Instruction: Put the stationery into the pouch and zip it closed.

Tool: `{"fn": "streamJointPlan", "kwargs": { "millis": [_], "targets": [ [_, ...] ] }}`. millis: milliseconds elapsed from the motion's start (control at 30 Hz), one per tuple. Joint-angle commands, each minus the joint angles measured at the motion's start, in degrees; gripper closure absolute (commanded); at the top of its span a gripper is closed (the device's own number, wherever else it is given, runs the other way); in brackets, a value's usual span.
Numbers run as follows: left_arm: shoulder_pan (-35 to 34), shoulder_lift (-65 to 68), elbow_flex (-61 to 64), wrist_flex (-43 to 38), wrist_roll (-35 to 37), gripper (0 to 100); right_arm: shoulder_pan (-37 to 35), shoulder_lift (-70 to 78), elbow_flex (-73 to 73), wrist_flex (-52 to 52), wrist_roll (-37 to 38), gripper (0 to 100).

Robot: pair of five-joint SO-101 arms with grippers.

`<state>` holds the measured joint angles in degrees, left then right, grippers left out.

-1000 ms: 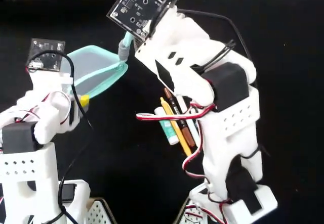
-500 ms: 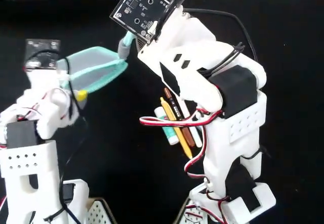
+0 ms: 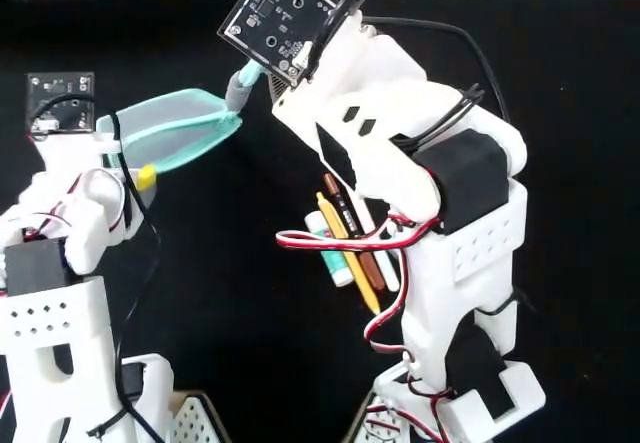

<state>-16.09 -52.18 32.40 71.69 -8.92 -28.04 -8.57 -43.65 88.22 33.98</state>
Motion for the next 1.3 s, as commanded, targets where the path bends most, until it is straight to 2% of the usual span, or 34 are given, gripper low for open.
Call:
{"fn": "streamJointPlan", "kwargs": {
  "millis": [0,167,400,567,733,933,1033,1267],
  "targets": [
    [0.7,0.0,-5.1,1.6,0.4,75,1.0,0.0,-2.4,0.2,0.4,98.6],
    [0.5,0.2,-3.6,1.2,0.3,75,1.0,1.2,-2.4,0.1,0.4,98.6],
    [0.4,0.2,3.5,-4.7,0.4,75,1.1,2.9,-2.6,0.1,0.4,98.6],
    [0.7,-0.5,3.6,-4.1,0.4,75,1.1,3.2,-2.9,-0.2,0.4,98.6],
    [0.8,-0.1,-3.0,3.9,0.4,75,1.1,3.2,-2.9,-0.4,0.5,98.6],
    [4.5,-0.1,-3.0,6.5,0.4,75,1.1,3.2,-2.9,-0.4,0.5,98.6],
    [5.3,0.0,-0.8,3.4,0.4,75,1.1,3.2,-2.9,-0.4,0.5,98.6],
    [1.6,0.1,4.9,-4.3,0.1,75,1.1,3.0,-2.9,-0.1,0.5,98.6]
  ]
}}
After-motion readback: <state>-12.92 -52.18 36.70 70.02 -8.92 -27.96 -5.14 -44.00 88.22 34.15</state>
